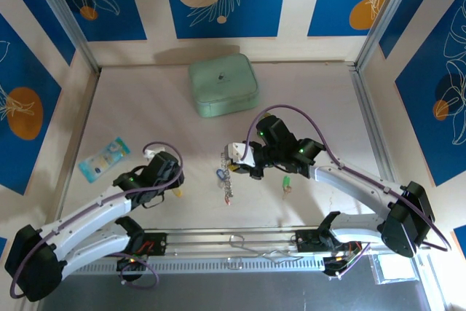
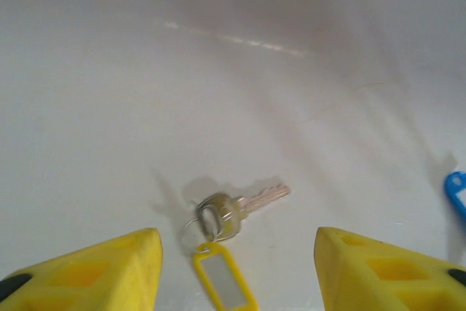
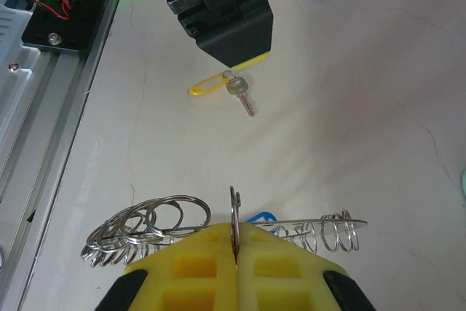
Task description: Put the keys on the keyring
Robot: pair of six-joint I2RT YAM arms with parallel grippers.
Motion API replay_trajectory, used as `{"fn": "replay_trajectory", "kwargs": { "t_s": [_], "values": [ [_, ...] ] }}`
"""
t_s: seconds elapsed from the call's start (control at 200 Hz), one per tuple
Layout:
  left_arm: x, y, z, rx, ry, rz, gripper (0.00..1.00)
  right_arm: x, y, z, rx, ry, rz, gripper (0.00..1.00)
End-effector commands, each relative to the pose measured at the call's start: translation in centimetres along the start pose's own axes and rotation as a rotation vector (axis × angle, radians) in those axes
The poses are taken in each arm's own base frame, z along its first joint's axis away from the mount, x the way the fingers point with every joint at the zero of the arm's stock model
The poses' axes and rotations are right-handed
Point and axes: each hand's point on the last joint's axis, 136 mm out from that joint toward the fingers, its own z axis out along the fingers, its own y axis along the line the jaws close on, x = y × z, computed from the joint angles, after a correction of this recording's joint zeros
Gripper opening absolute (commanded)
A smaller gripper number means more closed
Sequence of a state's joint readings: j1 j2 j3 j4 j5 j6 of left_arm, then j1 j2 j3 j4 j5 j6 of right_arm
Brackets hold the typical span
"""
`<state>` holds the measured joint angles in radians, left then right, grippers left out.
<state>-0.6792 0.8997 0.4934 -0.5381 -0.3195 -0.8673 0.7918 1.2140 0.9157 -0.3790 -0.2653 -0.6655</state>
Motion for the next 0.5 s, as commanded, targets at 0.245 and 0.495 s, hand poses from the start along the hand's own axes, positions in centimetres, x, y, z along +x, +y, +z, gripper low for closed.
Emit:
{"fn": "replay_trajectory", "kwargs": {
  "t_s": [0.245,0.495],
  "values": [
    [2.7,2.5,2.0,-0.114,0.166,-0.267,0.53,-0.9,0.9,-0.3,-0.021,-0.038,-0.023,0.00],
    [3.1,1.9,3.5,-0.071,0.226,-0.331,0.46,-0.9,1.1,-0.2,-0.027,-0.029,-0.026,0.00]
  ]
}}
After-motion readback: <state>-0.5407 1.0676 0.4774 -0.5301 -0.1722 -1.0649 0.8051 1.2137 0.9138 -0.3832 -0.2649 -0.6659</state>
